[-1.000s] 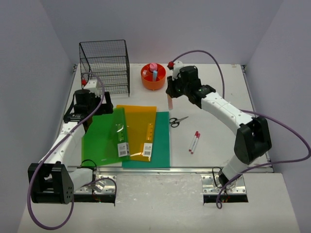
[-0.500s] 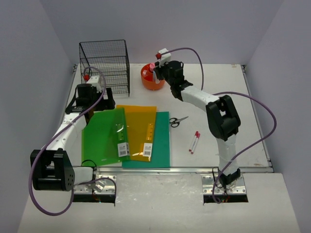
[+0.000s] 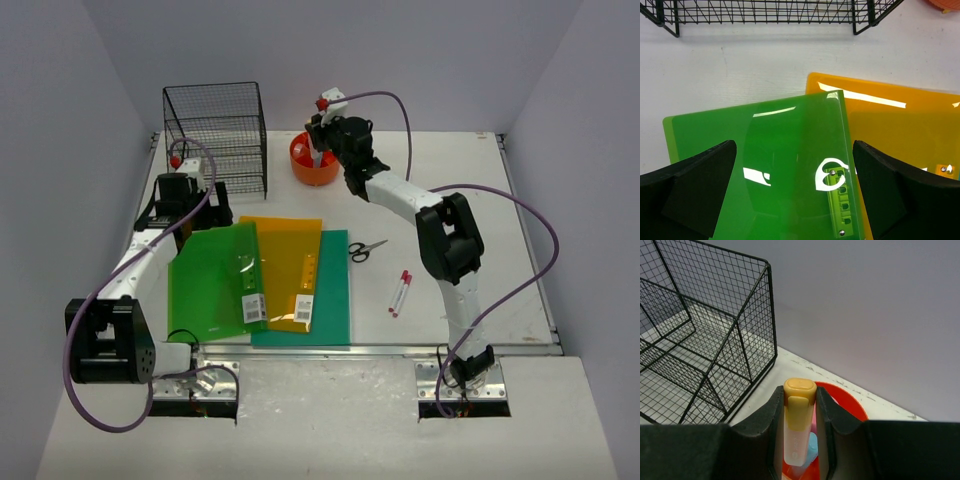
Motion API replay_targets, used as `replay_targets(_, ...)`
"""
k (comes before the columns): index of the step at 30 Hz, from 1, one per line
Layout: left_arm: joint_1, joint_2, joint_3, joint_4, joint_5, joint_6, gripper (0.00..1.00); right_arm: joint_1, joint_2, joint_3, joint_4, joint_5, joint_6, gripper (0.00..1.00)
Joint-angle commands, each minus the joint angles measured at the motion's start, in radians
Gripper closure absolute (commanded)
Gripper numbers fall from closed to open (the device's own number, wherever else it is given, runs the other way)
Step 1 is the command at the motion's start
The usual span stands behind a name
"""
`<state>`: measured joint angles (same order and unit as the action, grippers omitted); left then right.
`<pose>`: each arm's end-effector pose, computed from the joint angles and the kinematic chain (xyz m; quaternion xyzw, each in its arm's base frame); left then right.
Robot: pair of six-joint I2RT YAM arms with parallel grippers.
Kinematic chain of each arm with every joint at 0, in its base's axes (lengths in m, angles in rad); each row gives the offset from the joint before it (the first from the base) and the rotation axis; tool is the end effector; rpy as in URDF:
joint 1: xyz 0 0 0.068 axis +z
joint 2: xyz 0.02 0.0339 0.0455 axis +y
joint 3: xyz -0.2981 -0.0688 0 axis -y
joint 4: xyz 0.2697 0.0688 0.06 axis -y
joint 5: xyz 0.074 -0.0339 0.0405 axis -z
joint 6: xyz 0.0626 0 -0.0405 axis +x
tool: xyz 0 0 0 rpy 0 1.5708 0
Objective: Organize the desk
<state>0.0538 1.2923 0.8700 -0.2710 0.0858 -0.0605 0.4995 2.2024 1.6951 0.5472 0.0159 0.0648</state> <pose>0.3134 0.0115 0.2572 -0.0335 0.9040 -0.0402 0.4243 0.5249 0.2853 0.2810 -0.1438 0.6778 0.1955 0.6941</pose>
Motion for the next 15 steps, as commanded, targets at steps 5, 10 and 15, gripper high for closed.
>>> replay_targets(5, 0.017, 0.01, 0.057, 0.024, -0.008, 0.001, 0.0, 0.007, -0.001, 0.006, 0.119, -0.033, 0.006, 1.0)
replay_targets(10, 0.019, 0.01, 0.061, 0.016, -0.01, 0.003, 0.0, 0.008, 0.015, -0.038, 0.186, -0.055, -0.015, 1.0)
replay_targets(15, 0.02, 0.011, 0.063, 0.011, -0.011, 0.005, 0.0, 0.008, 0.032, -0.087, 0.247, -0.099, -0.04, 1.0)
